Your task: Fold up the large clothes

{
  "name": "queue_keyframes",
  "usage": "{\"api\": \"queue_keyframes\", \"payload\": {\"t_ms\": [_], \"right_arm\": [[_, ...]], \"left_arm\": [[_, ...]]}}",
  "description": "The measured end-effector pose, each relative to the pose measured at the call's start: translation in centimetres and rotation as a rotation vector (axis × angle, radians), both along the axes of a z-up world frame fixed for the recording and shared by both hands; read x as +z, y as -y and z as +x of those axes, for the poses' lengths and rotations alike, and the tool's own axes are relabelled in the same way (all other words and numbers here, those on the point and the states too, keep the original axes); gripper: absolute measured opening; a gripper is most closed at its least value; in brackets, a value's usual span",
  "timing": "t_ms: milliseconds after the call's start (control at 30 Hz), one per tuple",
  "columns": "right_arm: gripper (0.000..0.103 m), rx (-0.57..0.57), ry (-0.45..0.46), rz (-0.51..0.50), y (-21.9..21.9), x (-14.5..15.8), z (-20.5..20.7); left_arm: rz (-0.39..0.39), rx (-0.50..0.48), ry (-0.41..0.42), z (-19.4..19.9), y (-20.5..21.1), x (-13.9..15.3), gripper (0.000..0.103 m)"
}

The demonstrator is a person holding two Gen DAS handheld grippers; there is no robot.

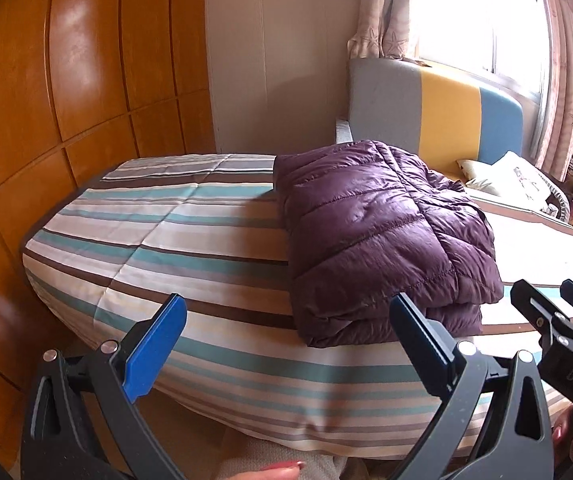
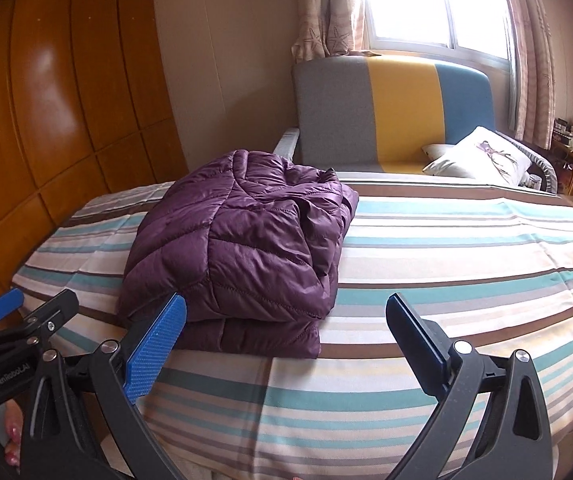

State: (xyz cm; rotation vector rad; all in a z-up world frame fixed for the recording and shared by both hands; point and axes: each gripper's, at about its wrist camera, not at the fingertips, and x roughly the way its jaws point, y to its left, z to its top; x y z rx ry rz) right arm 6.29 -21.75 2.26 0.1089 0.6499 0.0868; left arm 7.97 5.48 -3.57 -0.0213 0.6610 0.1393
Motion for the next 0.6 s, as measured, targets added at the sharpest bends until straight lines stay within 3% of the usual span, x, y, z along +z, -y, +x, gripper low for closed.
{"api": "queue_keyframes", "payload": {"t_ms": [600], "right_arm": [[0.1, -0.009, 0.009, -0.004, 0.35, 0.19, -0.29]], "left_arm": [[-0.014, -0.008, 0.009, -0.28, -0.26, 0.01, 0.101]]}}
